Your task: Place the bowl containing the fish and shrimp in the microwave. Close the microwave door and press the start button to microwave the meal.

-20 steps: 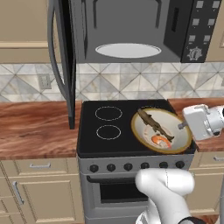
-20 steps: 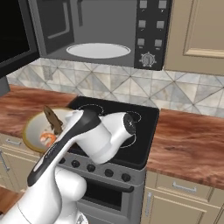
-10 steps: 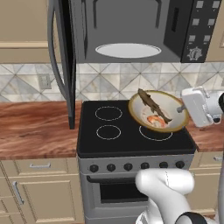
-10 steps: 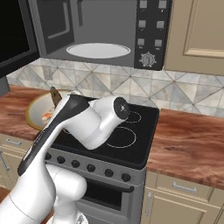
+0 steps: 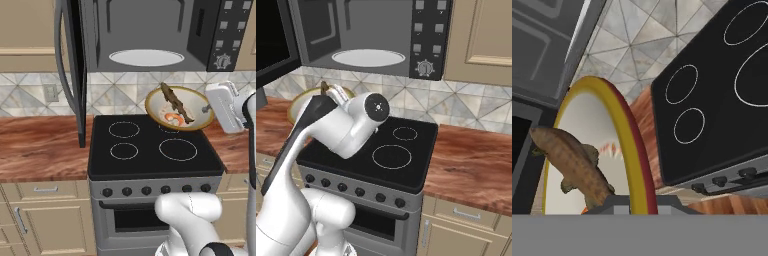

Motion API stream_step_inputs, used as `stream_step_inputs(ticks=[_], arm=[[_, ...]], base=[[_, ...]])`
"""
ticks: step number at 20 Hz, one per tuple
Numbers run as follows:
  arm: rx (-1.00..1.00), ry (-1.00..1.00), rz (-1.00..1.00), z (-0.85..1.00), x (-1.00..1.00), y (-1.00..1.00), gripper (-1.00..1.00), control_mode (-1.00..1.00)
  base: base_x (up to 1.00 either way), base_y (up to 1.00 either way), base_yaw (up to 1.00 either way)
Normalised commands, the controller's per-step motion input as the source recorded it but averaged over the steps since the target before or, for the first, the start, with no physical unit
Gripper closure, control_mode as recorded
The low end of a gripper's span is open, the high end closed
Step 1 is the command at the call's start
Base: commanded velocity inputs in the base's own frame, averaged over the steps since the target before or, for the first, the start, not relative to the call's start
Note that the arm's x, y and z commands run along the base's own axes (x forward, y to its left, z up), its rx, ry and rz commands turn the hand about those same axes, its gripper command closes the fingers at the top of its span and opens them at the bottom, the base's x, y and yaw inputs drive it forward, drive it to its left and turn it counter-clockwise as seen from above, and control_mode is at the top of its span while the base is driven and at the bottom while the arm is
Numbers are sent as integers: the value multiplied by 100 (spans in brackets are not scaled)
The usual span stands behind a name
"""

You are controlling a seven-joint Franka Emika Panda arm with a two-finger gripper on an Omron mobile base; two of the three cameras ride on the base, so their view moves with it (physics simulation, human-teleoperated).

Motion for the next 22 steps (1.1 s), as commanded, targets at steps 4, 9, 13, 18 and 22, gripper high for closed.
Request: stream_step_inputs(ticks=[4, 9, 13, 18, 22], arm=[[0, 0, -8, 33, 3, 0, 100, -100], [0, 0, -5, 35, 4, 2, 100, -100], [0, 0, -6, 35, 10, 0, 100, -100], [2, 0, -12, 31, 19, 0, 100, -100], [8, 0, -17, 24, 27, 5, 100, -100]], base=[[0, 0, 0], [0, 0, 0], [0, 0, 0], [0, 0, 0], [0, 0, 0]])
